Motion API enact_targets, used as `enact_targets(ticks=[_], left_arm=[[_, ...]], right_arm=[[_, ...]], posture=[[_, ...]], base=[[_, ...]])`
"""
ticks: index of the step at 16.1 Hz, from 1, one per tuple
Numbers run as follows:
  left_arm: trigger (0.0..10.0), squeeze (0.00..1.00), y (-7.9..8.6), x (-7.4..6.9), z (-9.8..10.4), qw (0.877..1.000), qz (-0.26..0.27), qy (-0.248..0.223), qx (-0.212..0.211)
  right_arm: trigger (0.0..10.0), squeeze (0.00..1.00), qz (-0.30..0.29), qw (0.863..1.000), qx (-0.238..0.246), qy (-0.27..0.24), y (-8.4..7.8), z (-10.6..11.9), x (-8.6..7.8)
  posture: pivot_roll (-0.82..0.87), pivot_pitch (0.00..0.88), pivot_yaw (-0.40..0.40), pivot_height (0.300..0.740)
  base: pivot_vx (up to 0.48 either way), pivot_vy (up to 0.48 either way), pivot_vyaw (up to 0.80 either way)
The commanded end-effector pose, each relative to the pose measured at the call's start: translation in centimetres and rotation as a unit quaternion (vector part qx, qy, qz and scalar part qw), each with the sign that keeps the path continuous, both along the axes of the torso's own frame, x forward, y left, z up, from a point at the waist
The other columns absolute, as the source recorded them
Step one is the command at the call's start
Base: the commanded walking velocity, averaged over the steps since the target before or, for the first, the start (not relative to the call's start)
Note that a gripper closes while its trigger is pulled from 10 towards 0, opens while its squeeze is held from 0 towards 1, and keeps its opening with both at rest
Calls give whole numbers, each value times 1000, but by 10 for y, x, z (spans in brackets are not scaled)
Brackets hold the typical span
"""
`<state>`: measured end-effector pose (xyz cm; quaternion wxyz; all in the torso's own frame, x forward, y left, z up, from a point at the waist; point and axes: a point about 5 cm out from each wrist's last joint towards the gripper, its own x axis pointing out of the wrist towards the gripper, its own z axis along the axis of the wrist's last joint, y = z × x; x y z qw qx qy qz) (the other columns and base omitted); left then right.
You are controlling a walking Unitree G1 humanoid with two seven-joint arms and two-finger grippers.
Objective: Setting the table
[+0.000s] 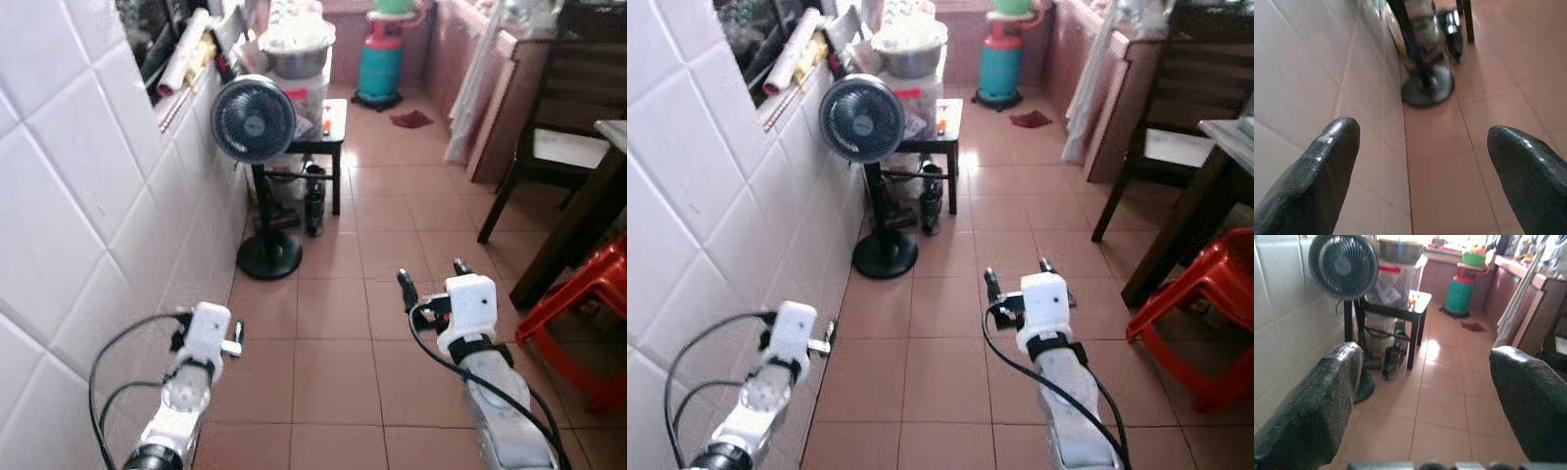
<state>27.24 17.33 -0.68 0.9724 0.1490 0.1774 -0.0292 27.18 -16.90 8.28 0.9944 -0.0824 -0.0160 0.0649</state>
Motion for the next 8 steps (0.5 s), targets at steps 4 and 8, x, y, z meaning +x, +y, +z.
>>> enact_targets(ticks=[4,8], left_arm=[[10000,0,6,-25,-30,995,3,92,28],[10000,0,6,-46,-50,985,4,169,30]], right_arm=[[10000,0,13,998,-15,56,-1,-32,4],[10000,0,15,988,18,155,4,-71,5]], posture=[[62,0,9,740],[115,0,-36,740]], base=[[0,0,0],[0,0,0]])
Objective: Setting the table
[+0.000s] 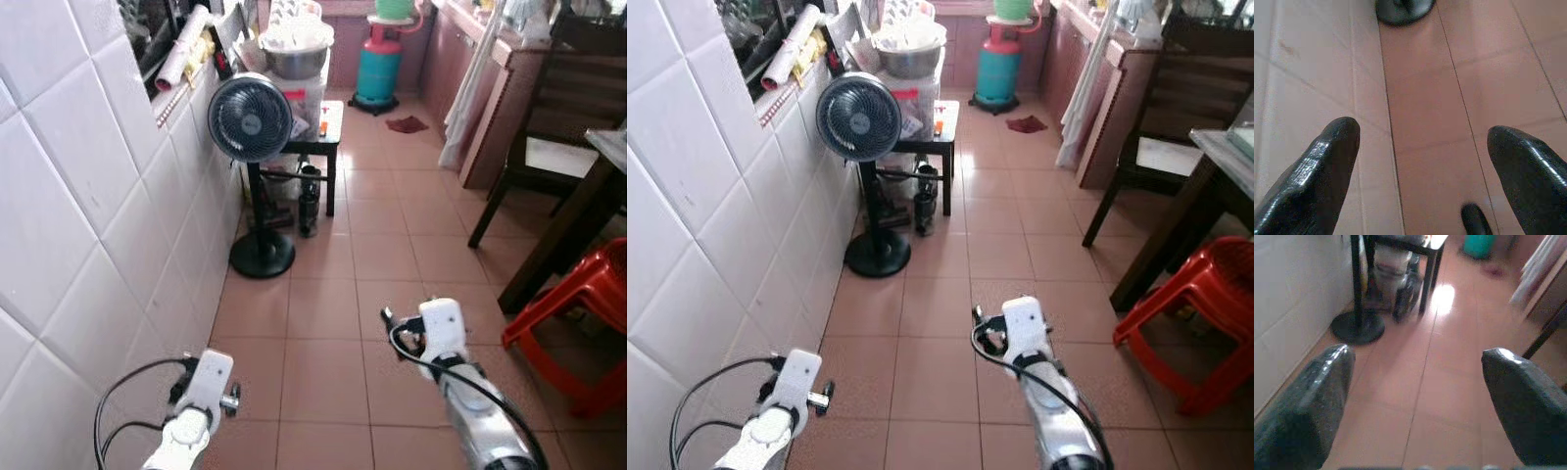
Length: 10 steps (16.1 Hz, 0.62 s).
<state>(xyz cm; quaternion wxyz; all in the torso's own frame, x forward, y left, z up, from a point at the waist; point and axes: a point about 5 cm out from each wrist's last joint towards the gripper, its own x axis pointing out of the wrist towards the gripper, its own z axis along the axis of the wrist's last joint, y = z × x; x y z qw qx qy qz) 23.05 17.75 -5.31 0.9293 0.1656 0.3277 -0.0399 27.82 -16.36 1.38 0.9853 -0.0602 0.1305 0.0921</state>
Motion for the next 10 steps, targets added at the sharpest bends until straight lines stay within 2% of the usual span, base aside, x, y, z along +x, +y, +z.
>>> enact_targets(ticks=[1,2,3,5,8,10], left_arm=[[10000,0,2,-6,-5,1000,-3,18,5],[10000,0,3,-10,-8,999,23,34,-6],[10000,0,3,-14,-11,998,31,47,-11],[10000,0,6,-27,-19,997,19,81,1],[10000,0,16,-31,-21,994,8,101,35],[10000,0,17,-31,-21,994,9,103,36]], right_arm=[[10000,0,-17,999,12,35,-3,-13,-6],[10000,0,-47,993,23,105,-6,-37,-21],[10000,0,-64,986,31,148,-8,-50,-33],[10000,0,-102,967,45,228,-12,-75,-61],[10000,0,-130,949,43,283,-20,-88,-80],[10000,0,-137,946,40,292,-22,-90,-82]], posture=[[123,0,-42,740],[145,0,-45,740],[148,0,-40,740],[148,0,-27,740],[144,0,-19,740],[144,0,-14,740]], base=[[0,0,0],[0,0,0],[0,0,0],[0,0,0],[0,0,0],[0,0,0]])
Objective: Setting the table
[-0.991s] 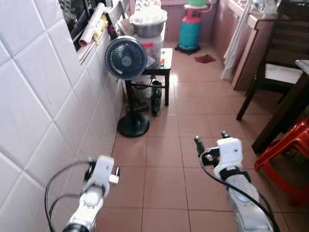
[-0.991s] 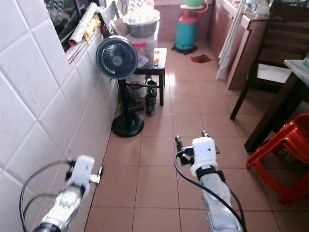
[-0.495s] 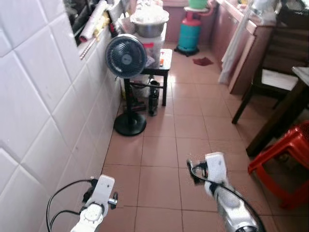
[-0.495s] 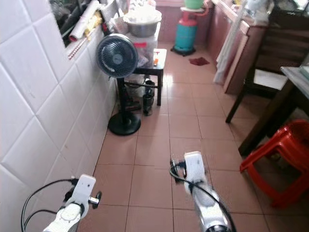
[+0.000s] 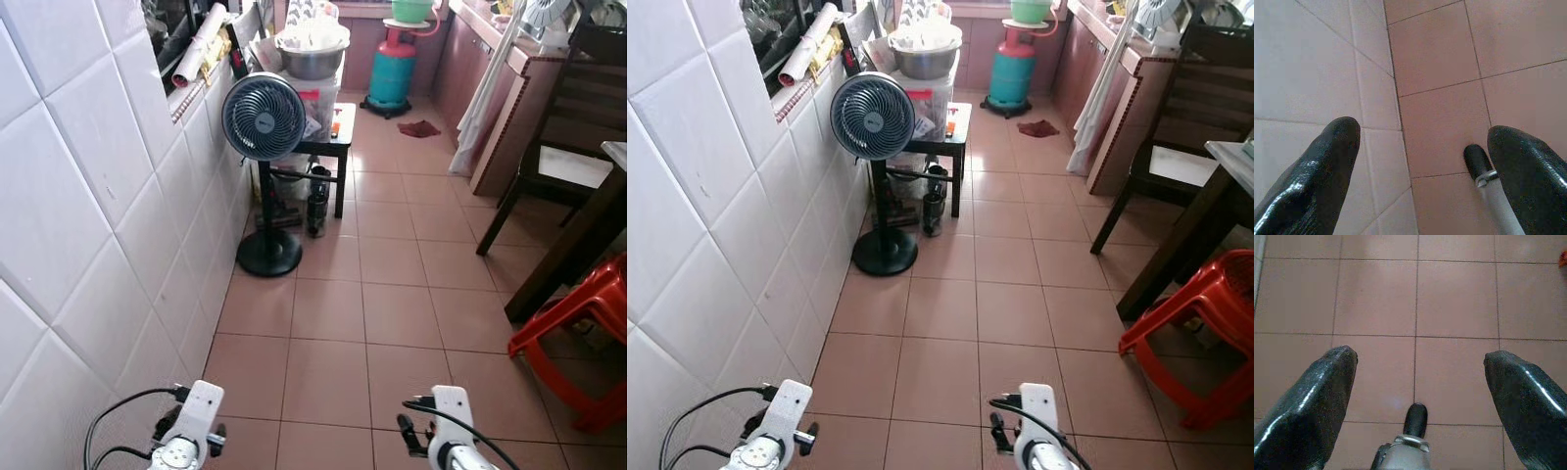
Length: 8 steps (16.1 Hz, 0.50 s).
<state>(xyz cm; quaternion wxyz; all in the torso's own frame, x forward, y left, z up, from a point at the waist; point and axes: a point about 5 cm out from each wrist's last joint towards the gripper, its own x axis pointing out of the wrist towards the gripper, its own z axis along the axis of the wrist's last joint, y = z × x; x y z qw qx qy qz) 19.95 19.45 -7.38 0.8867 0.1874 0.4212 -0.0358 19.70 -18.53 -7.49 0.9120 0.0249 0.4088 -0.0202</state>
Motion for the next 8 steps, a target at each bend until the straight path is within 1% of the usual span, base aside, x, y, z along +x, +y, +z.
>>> enact_targets(ticks=[1,2,5,8], left_arm=[[10000,0,2,-1,0,1000,-2,6,5],[10000,0,3,0,0,1000,-9,7,9],[10000,0,1,1,0,999,-30,14,14],[10000,0,-4,6,2,999,-46,15,15]], right_arm=[[10000,0,-7,1000,-1,13,-1,-2,-3],[10000,0,-11,1000,1,14,-2,-2,-2],[10000,0,-29,999,7,16,-5,-2,-3],[10000,0,-38,999,7,24,-7,-5,-9]], posture=[[144,0,-14,740],[125,0,12,740],[96,0,38,740],[78,0,56,740]], base=[[0,0,0],[0,0,0],[0,0,0],[0,0,0]])
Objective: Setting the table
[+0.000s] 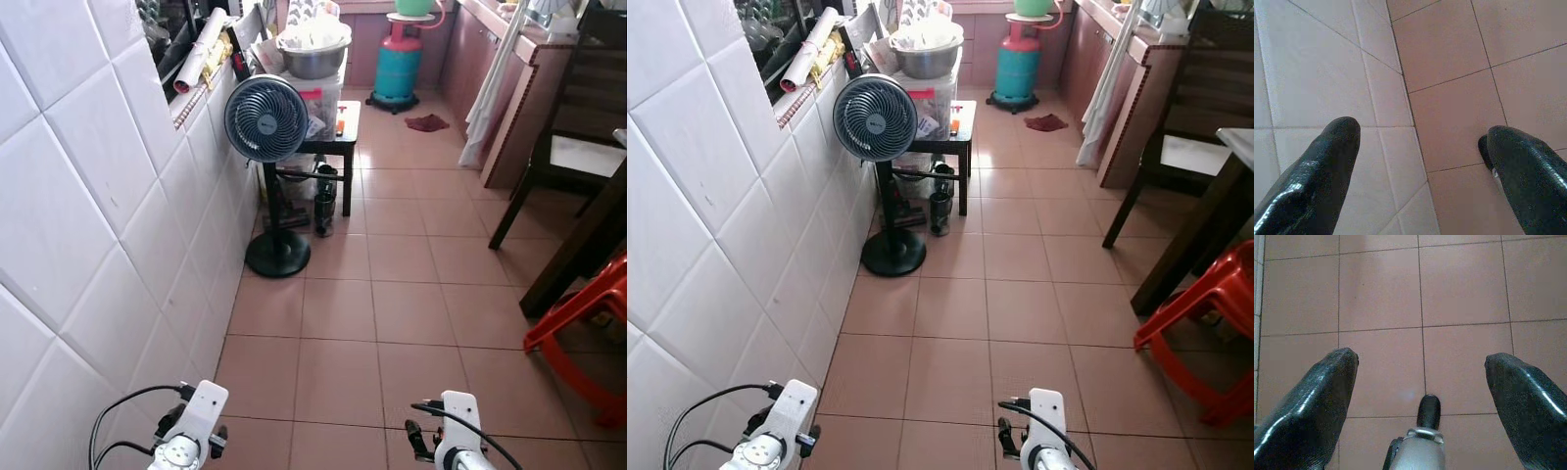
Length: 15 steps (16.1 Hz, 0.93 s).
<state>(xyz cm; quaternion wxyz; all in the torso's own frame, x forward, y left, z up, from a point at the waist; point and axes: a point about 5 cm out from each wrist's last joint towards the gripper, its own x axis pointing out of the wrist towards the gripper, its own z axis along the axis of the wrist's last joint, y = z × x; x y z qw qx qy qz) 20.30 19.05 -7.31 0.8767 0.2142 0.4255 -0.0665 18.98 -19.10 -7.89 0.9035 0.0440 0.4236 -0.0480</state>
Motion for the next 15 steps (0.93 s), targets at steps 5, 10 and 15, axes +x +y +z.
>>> enact_targets(ticks=[5,10,15], left_arm=[[10000,0,-1,0,-1,1000,9,12,-3],[10000,0,2,2,0,997,66,6,-33],[10000,0,-7,8,2,994,87,4,-60]], right_arm=[[10000,0,9,1000,-6,9,-1,-2,-4],[10000,0,16,1000,0,-3,4,5,12],[10000,0,8,1000,6,-22,9,12,25]], posture=[[83,0,46,740],[102,0,15,740],[94,0,20,740]], base=[[0,0,0],[0,0,0],[0,0,0]])
